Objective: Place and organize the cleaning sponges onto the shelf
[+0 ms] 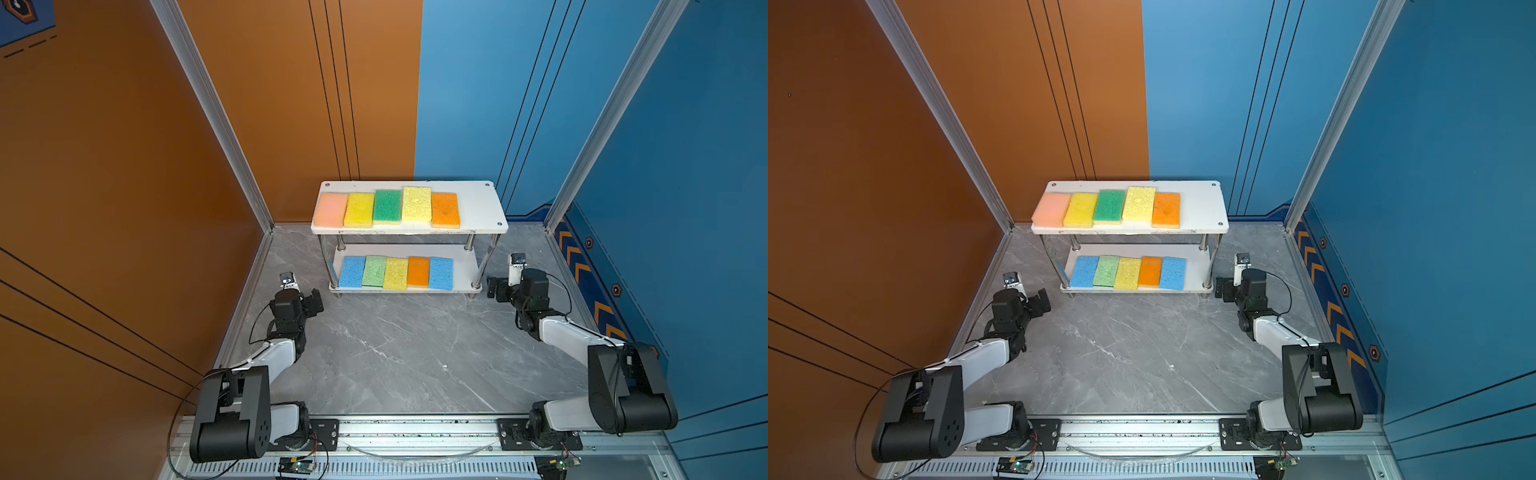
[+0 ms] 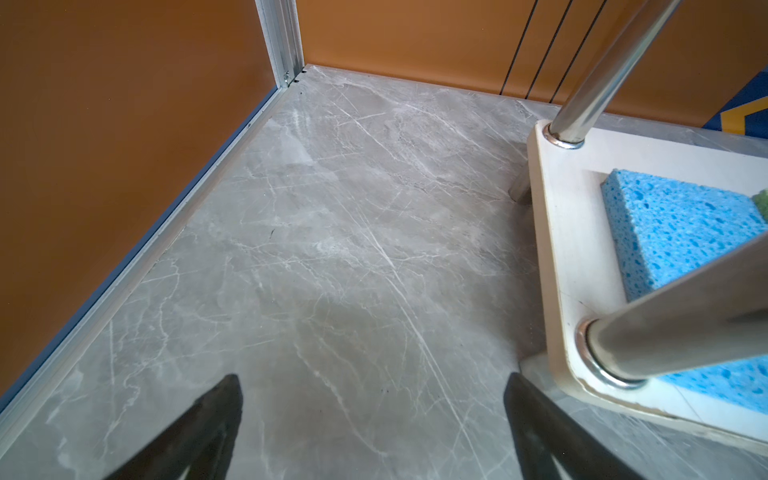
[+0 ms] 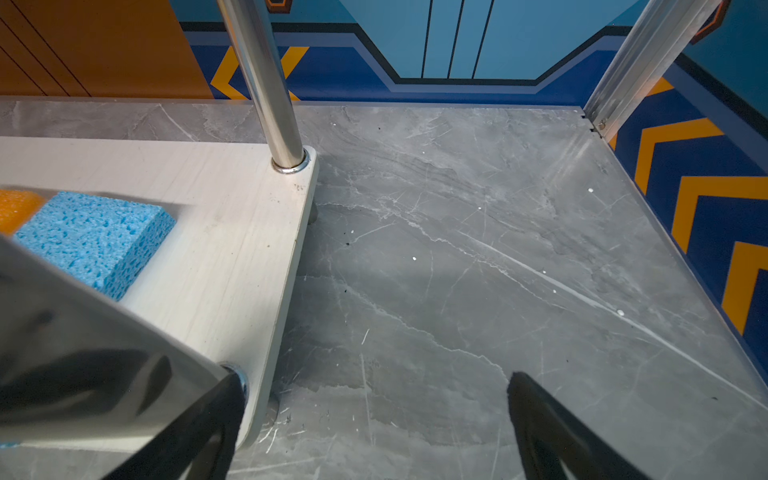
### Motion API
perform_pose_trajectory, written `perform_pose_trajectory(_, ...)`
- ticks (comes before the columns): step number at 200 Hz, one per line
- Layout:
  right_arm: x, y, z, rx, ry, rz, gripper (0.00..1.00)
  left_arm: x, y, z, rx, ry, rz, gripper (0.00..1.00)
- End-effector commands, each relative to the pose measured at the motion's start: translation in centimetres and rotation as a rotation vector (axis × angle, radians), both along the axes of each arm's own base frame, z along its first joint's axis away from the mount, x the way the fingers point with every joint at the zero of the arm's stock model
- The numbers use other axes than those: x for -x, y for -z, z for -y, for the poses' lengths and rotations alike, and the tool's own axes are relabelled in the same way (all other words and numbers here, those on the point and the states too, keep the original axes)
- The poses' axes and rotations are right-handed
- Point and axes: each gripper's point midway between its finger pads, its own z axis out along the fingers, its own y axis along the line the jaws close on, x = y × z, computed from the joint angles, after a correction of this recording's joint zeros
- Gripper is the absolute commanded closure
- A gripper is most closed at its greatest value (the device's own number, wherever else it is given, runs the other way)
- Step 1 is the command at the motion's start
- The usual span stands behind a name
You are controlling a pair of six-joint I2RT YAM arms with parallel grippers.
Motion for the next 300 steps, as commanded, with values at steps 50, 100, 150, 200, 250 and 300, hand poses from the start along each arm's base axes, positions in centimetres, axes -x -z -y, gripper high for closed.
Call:
perform_pose_trajectory(50, 0.2, 0.6, 0.3, 0.021, 0.001, 0.004, 0.00, -2.1, -0.8, 1.0, 0.017, 0.086, 0.099, 0.02)
perform_pose_trajectory(100, 0.4, 0.5, 0.4, 0.025, 0.004, 0.027, 0.00, -1.9, 0.5, 3.1, -0.074, 0.136, 0.126, 0.02)
perform_pose_trajectory(150, 1.0, 0.0, 0.5, 0.024, 0.012, 0.067, 0.00, -2.2, 0.6, 2.1, -0.123, 0.050, 0.142, 0.02)
perform_pose_trajectory(200, 2.2, -1.0, 0.6, 0.036, 0.017, 0.161, 0.00, -2.3, 0.8, 2.0, -0.137, 0.032, 0.124, 0.02)
perform_pose_trajectory(250, 5.1, -2.2, 1.5, 0.037, 0.072, 0.326, 0.00, -2.3, 0.7, 2.0, -0.139, 0.030, 0.125, 0.02)
perform_pose_trajectory(300, 5.9, -1.4, 2.1, 0.030, 0.101, 0.363, 0.00, -2.3, 0.7, 2.0, -0.141, 0.031, 0.124, 0.02)
